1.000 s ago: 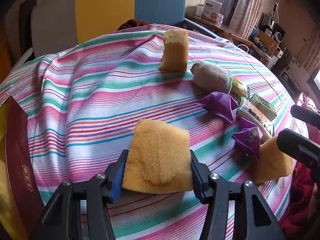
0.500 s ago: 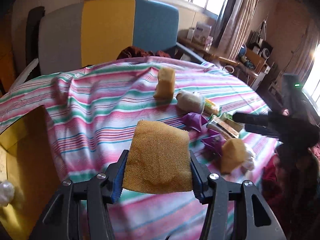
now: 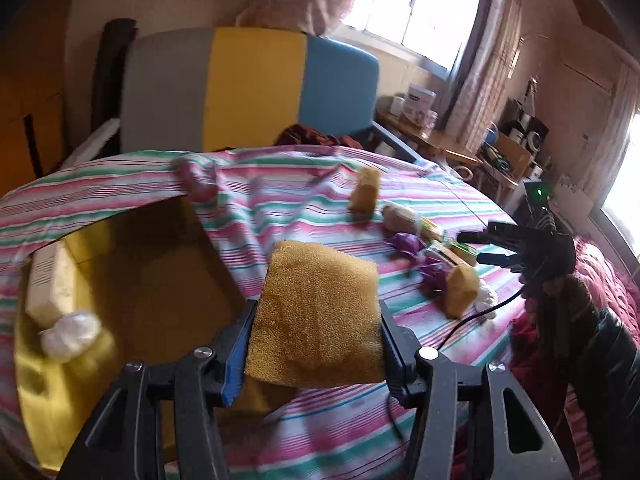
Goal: Organize objects
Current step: 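Carry the yellow sponge with the left gripper into the tray and release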
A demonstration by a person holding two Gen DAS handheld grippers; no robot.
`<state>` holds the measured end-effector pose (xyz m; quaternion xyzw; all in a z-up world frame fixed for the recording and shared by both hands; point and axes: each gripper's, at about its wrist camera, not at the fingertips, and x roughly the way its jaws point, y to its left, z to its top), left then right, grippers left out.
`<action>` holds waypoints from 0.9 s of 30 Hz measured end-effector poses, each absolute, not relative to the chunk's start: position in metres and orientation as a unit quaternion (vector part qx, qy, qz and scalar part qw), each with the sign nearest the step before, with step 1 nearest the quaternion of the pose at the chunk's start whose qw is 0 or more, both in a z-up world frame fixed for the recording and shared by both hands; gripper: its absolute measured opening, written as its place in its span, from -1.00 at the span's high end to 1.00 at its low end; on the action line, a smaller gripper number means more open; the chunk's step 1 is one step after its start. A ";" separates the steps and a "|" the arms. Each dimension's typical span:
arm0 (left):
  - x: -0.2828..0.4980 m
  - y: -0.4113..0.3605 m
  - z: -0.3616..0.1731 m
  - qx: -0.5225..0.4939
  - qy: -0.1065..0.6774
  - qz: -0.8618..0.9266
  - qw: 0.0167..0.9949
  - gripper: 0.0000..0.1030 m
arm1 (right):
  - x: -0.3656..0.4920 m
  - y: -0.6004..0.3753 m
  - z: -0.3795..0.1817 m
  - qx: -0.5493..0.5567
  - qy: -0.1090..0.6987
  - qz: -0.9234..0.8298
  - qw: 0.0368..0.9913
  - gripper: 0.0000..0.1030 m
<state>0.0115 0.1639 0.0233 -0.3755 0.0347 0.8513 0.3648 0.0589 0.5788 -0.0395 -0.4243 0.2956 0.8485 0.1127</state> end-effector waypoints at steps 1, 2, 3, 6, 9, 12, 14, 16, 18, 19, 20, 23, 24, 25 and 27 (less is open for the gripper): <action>0.010 0.155 0.024 -0.375 0.032 0.854 0.359 -0.08 | 0.058 0.579 -0.041 -0.430 0.292 0.846 0.117 -0.54; 0.008 0.145 0.023 -0.376 0.027 0.857 0.352 -0.08 | 0.057 0.579 -0.042 -0.435 0.284 0.846 0.119 -0.30; 0.005 0.135 0.023 -0.377 0.021 0.860 0.344 -0.08 | 0.053 0.576 -0.043 -0.442 0.275 0.845 0.120 -0.26; -0.002 0.105 0.019 -0.382 0.006 0.869 0.315 -0.08 | 0.035 0.563 -0.041 -0.476 0.225 0.844 0.107 -0.22; -0.008 0.075 0.015 -0.387 -0.013 0.877 0.285 -0.08 | 0.010 0.552 -0.047 -0.531 0.177 0.824 0.089 -0.22; -0.011 0.049 0.010 -0.391 -0.032 0.883 0.256 -0.08 | -0.014 0.539 -0.063 -0.589 0.141 0.792 0.076 -0.23; -0.014 0.031 0.005 -0.398 -0.046 0.885 0.237 -0.08 | -0.025 0.533 -0.077 -0.617 0.119 0.774 0.080 -0.23; -0.014 0.019 0.000 -0.403 -0.052 0.886 0.222 -0.08 | -0.032 0.527 -0.090 -0.633 0.095 0.763 0.092 -0.21; -0.015 0.011 -0.004 -0.408 -0.054 0.887 0.211 -0.08 | -0.033 0.524 -0.096 -0.626 0.085 0.769 0.096 -0.04; -0.015 0.006 -0.007 -0.412 -0.055 0.886 0.204 -0.08 | -0.032 0.523 -0.094 -0.615 0.086 0.778 0.094 0.17; -0.015 0.002 -0.009 -0.415 -0.057 0.886 0.199 -0.08 | -0.031 0.523 -0.094 -0.611 0.087 0.781 0.095 0.16; -0.016 -0.005 -0.014 -0.421 -0.061 0.886 0.185 -0.08 | -0.027 0.523 -0.096 -0.594 0.079 0.795 0.091 0.18; -0.017 -0.008 -0.015 -0.423 -0.066 0.885 0.181 -0.08 | -0.024 0.523 -0.097 -0.588 0.077 0.800 0.087 0.18; -0.018 -0.010 -0.015 -0.425 -0.072 0.884 0.178 -0.08 | -0.021 0.524 -0.097 -0.581 0.077 0.806 0.083 0.18; -0.019 -0.009 -0.015 -0.428 -0.072 0.884 0.172 -0.08 | -0.018 0.526 -0.098 -0.572 0.076 0.813 0.077 0.18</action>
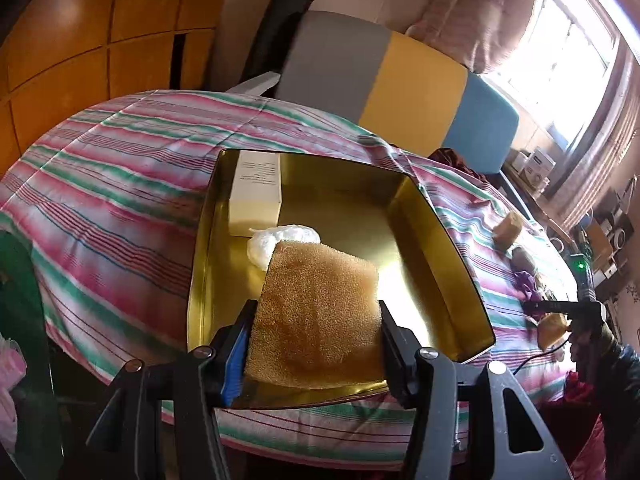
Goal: Organize objects
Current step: 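Carry the yellow sponge with the left gripper into the tray and release, then grasp the purple snack packet with the right gripper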
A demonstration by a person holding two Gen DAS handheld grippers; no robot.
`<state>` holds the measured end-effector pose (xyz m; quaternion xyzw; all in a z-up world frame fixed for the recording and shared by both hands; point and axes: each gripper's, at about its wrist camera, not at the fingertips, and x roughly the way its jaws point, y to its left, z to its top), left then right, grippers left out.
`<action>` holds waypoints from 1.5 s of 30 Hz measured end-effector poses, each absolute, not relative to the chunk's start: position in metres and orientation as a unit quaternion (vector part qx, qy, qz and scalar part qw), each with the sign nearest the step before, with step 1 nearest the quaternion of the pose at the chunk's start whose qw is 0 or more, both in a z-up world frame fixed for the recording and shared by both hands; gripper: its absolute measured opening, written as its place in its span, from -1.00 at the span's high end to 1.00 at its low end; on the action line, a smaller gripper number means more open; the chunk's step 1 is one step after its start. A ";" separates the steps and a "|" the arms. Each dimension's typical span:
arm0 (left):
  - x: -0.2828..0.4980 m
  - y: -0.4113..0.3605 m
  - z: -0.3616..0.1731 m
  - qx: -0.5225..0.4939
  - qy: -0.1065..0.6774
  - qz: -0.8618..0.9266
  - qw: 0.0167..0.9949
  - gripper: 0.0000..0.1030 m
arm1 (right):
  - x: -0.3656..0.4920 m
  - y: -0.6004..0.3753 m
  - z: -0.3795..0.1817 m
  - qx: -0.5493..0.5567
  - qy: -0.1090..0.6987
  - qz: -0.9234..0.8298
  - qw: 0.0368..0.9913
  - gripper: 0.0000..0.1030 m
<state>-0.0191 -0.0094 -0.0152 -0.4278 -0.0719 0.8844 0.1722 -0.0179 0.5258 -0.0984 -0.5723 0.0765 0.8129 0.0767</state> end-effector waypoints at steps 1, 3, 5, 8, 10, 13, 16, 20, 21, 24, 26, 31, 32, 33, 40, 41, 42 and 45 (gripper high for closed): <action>-0.019 -0.009 -0.015 -0.428 -0.070 0.885 0.170 -0.08 | -0.017 0.526 -0.099 -0.570 0.075 0.815 0.075 0.18; -0.020 -0.008 -0.016 -0.431 -0.069 0.884 0.167 -0.08 | -0.008 0.522 -0.101 -0.567 0.072 0.817 0.074 0.18; -0.021 -0.008 -0.018 -0.434 -0.067 0.884 0.160 -0.08 | -0.006 0.524 -0.102 -0.565 0.071 0.818 0.074 0.17; -0.022 -0.009 -0.022 -0.441 -0.063 0.882 0.151 -0.08 | -0.002 0.524 -0.104 -0.564 0.070 0.819 0.077 0.16; -0.024 -0.007 -0.024 -0.445 -0.053 0.882 0.148 -0.08 | -0.001 0.522 -0.103 -0.563 0.064 0.820 0.079 0.16; -0.028 -0.003 -0.025 -0.447 -0.036 0.882 0.143 -0.09 | -0.006 0.519 -0.104 -0.563 0.058 0.821 0.080 0.16; -0.036 0.003 -0.030 -0.451 -0.010 0.882 0.132 -0.09 | -0.004 0.519 -0.105 -0.561 0.053 0.821 0.084 0.16; -0.046 0.005 -0.039 -0.465 0.004 0.877 0.118 -0.10 | -0.003 0.518 -0.105 -0.561 0.051 0.822 0.086 0.16; -0.047 0.004 -0.042 -0.469 0.003 0.875 0.118 -0.13 | -0.006 0.515 -0.100 -0.561 0.051 0.821 0.087 0.16; -0.049 0.004 -0.049 -0.481 0.020 0.870 0.104 -0.44 | -0.008 0.515 -0.098 -0.561 0.052 0.821 0.089 0.16; -0.048 0.003 -0.053 -0.486 0.030 0.868 0.095 -0.54 | -0.008 0.515 -0.098 -0.561 0.052 0.821 0.090 0.16; -0.041 0.000 -0.045 -0.472 0.024 0.877 0.091 -0.54 | -0.008 0.515 -0.098 -0.561 0.049 0.822 0.090 0.16; -0.040 0.001 -0.043 -0.468 0.025 0.879 0.090 -0.54 | -0.008 0.515 -0.098 -0.560 0.050 0.822 0.091 0.16; -0.039 0.001 -0.040 -0.463 0.026 0.881 0.090 -0.54 | -0.008 0.515 -0.098 -0.560 0.049 0.822 0.091 0.16; -0.027 0.005 -0.008 -0.411 0.021 0.907 0.091 -0.54 | -0.010 0.509 -0.096 -0.554 0.033 0.826 0.098 0.18; -0.026 0.006 -0.003 -0.405 0.020 0.909 0.090 -0.54 | -0.011 0.507 -0.095 -0.552 0.032 0.827 0.098 0.19; -0.025 0.006 0.000 -0.400 0.019 0.912 0.091 -0.54 | -0.011 0.506 -0.094 -0.550 0.032 0.829 0.097 0.19; -0.021 0.009 0.008 -0.388 0.023 0.916 0.097 -0.54 | -0.010 0.501 -0.083 -0.535 0.031 0.840 0.089 0.19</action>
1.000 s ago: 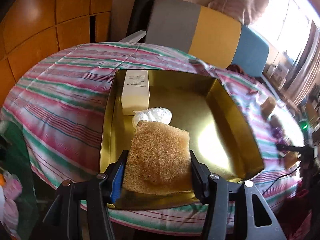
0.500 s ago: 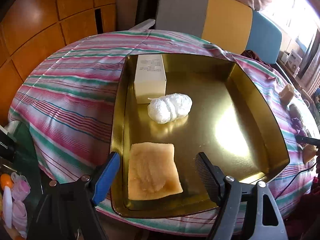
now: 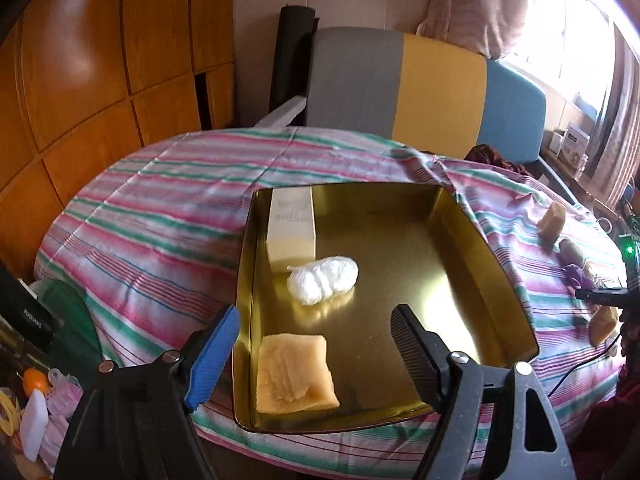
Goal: Organize objects
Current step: 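Grasp the purple snack packet with the right gripper, then carry the purple packet with the right gripper into the tray and release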
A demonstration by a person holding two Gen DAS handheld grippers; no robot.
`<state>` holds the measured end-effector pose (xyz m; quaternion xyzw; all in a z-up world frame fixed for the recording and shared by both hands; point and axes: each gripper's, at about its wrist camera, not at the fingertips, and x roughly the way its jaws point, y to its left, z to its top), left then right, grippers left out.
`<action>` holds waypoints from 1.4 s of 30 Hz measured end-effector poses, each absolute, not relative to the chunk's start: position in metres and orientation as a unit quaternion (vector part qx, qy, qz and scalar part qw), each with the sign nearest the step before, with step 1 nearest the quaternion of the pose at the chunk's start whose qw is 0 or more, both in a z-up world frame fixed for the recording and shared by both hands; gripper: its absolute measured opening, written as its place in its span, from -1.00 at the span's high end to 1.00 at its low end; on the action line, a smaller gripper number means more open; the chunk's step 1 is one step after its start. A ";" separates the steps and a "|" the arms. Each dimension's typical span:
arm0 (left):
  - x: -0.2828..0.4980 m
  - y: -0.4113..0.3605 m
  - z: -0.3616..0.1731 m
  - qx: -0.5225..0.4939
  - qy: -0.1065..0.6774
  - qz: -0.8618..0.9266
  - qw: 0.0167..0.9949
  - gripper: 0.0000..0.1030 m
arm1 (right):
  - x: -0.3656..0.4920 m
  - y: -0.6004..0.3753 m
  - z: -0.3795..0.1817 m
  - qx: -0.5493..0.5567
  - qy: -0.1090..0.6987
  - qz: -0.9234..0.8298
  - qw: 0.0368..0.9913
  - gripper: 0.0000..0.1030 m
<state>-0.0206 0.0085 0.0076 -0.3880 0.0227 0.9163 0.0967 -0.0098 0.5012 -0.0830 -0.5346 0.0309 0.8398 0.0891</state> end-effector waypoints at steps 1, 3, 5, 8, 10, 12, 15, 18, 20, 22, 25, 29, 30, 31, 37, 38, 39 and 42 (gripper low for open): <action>-0.019 0.010 0.010 -0.384 0.025 0.918 0.097 -0.54 | -0.009 0.500 -0.079 -0.530 0.033 0.843 0.087 0.19; -0.016 0.012 0.014 -0.376 0.031 0.921 0.098 -0.54 | -0.007 0.496 -0.071 -0.520 0.036 0.849 0.084 0.19; -0.013 0.015 0.018 -0.365 0.042 0.925 0.098 -0.54 | -0.003 0.489 -0.060 -0.508 0.033 0.857 0.080 0.19; -0.008 0.018 0.025 -0.352 0.054 0.929 0.097 -0.54 | 0.002 0.475 -0.043 -0.488 0.032 0.869 0.072 0.19; -0.007 0.018 0.028 -0.346 0.056 0.931 0.097 -0.54 | 0.002 0.462 -0.031 -0.474 0.033 0.878 0.065 0.19; -0.005 0.018 0.031 -0.341 0.058 0.933 0.096 -0.54 | 0.003 0.445 -0.015 -0.457 0.032 0.888 0.049 0.19; -0.005 0.016 0.032 -0.337 0.062 0.935 0.093 -0.54 | -0.003 0.412 0.003 -0.437 0.022 0.899 0.018 0.19; -0.005 0.013 0.031 -0.338 0.062 0.935 0.090 -0.54 | -0.009 0.376 0.017 -0.424 0.013 0.905 -0.021 0.19; -0.005 0.012 0.030 -0.336 0.070 0.936 0.081 -0.54 | -0.017 0.348 0.023 -0.419 0.013 0.906 -0.055 0.19; -0.004 0.011 0.030 -0.330 0.080 0.937 0.075 -0.54 | -0.023 0.326 0.027 -0.417 0.020 0.905 -0.087 0.19; -0.003 0.008 0.031 -0.326 0.083 0.939 0.072 -0.54 | -0.034 0.286 0.026 -0.421 0.026 0.896 -0.136 0.19; -0.004 0.003 0.032 -0.324 0.081 0.940 0.068 -0.54 | -0.047 0.227 0.014 -0.438 0.014 0.879 -0.191 0.19; -0.003 0.002 0.032 -0.324 0.081 0.940 0.067 -0.54 | -0.049 0.215 0.011 -0.444 0.010 0.873 -0.201 0.19; -0.003 0.000 0.032 -0.322 0.083 0.941 0.064 -0.54 | -0.052 0.205 0.007 -0.449 0.006 0.869 -0.209 0.19; -0.003 -0.008 0.026 -0.329 0.079 0.939 0.064 -0.54 | -0.071 0.145 -0.032 -0.495 -0.024 0.835 -0.241 0.18; -0.003 -0.009 0.026 -0.329 0.078 0.939 0.063 -0.54 | -0.072 0.134 -0.039 -0.502 -0.032 0.829 -0.244 0.18; -0.003 -0.011 0.025 -0.331 0.077 0.939 0.062 -0.54 | -0.073 0.131 -0.044 -0.507 -0.035 0.825 -0.247 0.18; -0.004 -0.014 0.024 -0.333 0.072 0.938 0.059 -0.54 | -0.076 0.116 -0.057 -0.518 -0.039 0.816 -0.252 0.16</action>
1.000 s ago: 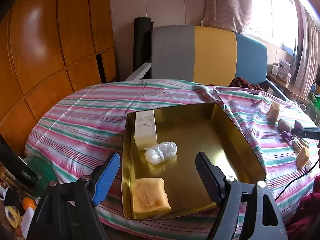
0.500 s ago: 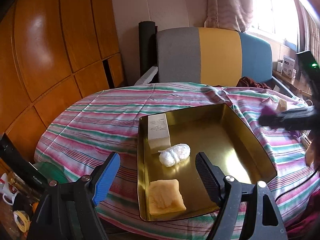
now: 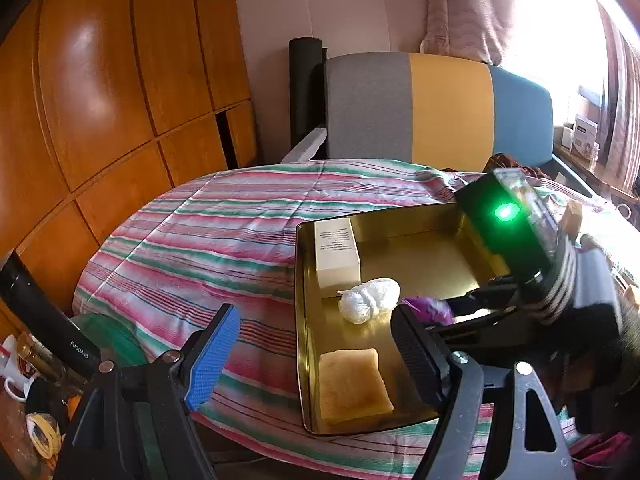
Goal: Organize objects
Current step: 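Carry the purple packet with the right gripper into the tray and release, then grasp the second purple snack packet with the left gripper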
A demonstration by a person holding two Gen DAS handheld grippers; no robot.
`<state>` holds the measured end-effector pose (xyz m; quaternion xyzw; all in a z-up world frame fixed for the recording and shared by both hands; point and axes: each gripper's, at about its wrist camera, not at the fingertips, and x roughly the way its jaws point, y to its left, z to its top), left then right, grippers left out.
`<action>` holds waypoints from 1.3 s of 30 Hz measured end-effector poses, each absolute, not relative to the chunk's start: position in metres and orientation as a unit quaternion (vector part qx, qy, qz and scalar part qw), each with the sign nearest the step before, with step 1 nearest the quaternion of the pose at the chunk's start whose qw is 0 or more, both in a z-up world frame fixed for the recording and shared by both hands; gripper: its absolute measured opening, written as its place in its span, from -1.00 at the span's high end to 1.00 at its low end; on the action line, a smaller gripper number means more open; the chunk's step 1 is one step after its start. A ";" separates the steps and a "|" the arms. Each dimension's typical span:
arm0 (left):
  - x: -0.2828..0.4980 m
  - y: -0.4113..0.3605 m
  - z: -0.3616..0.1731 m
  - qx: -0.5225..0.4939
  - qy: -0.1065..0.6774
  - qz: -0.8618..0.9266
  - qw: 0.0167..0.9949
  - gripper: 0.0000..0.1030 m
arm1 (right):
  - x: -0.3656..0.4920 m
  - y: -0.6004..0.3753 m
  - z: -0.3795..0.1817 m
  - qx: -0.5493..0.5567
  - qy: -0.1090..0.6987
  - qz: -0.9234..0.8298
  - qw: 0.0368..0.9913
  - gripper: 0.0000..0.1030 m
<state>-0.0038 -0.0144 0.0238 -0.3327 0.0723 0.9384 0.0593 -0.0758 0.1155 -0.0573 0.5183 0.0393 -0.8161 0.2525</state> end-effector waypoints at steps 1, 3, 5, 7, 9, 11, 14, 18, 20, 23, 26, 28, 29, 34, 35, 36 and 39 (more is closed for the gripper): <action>-0.004 -0.016 0.023 -0.333 0.071 0.938 0.059 -0.54 | -0.077 0.113 -0.061 0.521 0.041 -0.815 0.252 0.13; -0.004 -0.017 0.022 -0.336 0.069 0.937 0.059 -0.54 | -0.079 0.108 -0.067 0.526 0.033 -0.811 0.253 0.13; -0.005 -0.019 0.021 -0.337 0.067 0.937 0.059 -0.54 | -0.078 0.106 -0.070 0.527 0.029 -0.810 0.256 -0.09; -0.005 -0.020 0.019 -0.341 0.064 0.936 0.058 -0.54 | -0.076 0.108 -0.068 0.523 0.026 -0.812 0.259 -0.09; -0.006 -0.022 0.018 -0.343 0.060 0.936 0.058 -0.54 | -0.073 0.111 -0.064 0.520 0.023 -0.815 0.257 -0.10; -0.006 -0.023 0.018 -0.342 0.055 0.936 0.061 -0.54 | -0.070 0.117 -0.058 0.512 0.014 -0.821 0.252 -0.17; -0.006 -0.026 0.019 -0.337 0.039 0.938 0.064 -0.54 | -0.065 0.133 -0.043 0.495 -0.007 -0.835 0.241 -0.36; -0.010 -0.026 0.018 -0.350 0.005 0.932 0.090 -0.54 | -0.052 0.169 -0.023 0.470 -0.046 -0.853 0.222 -0.59; -0.012 -0.022 0.016 -0.363 -0.015 0.925 0.109 -0.54 | -0.043 0.192 -0.015 0.458 -0.061 -0.863 0.204 -0.74; -0.015 -0.010 0.014 -0.374 -0.023 0.919 0.126 -0.54 | -0.025 0.231 -0.004 0.440 -0.080 -0.877 0.175 -0.82; -0.015 0.009 0.014 -0.382 -0.015 0.911 0.153 -0.54 | -0.006 0.276 0.005 0.427 -0.101 -0.888 0.139 -0.88; -0.015 0.025 0.015 -0.384 -0.001 0.908 0.170 -0.54 | 0.007 0.308 0.009 0.421 -0.116 -0.893 0.113 -0.90; -0.015 0.031 0.015 -0.385 0.002 0.905 0.178 -0.53 | 0.014 0.324 0.010 0.418 -0.121 -0.895 0.097 -0.92; -0.014 0.071 0.021 -0.389 0.026 0.894 0.222 -0.54 | 0.051 0.410 0.015 0.411 -0.131 -0.902 0.001 -0.95; -0.015 0.080 0.022 -0.391 0.035 0.891 0.227 -0.54 | 0.060 0.432 0.016 0.411 -0.139 -0.901 -0.024 -0.97; -0.016 0.090 0.022 -0.393 0.043 0.888 0.234 -0.54 | 0.067 0.449 0.016 0.410 -0.144 -0.899 -0.045 -0.97; -0.017 0.122 0.020 -0.403 0.058 0.873 0.269 -0.54 | 0.091 0.503 0.019 0.400 -0.170 -0.893 -0.114 -1.00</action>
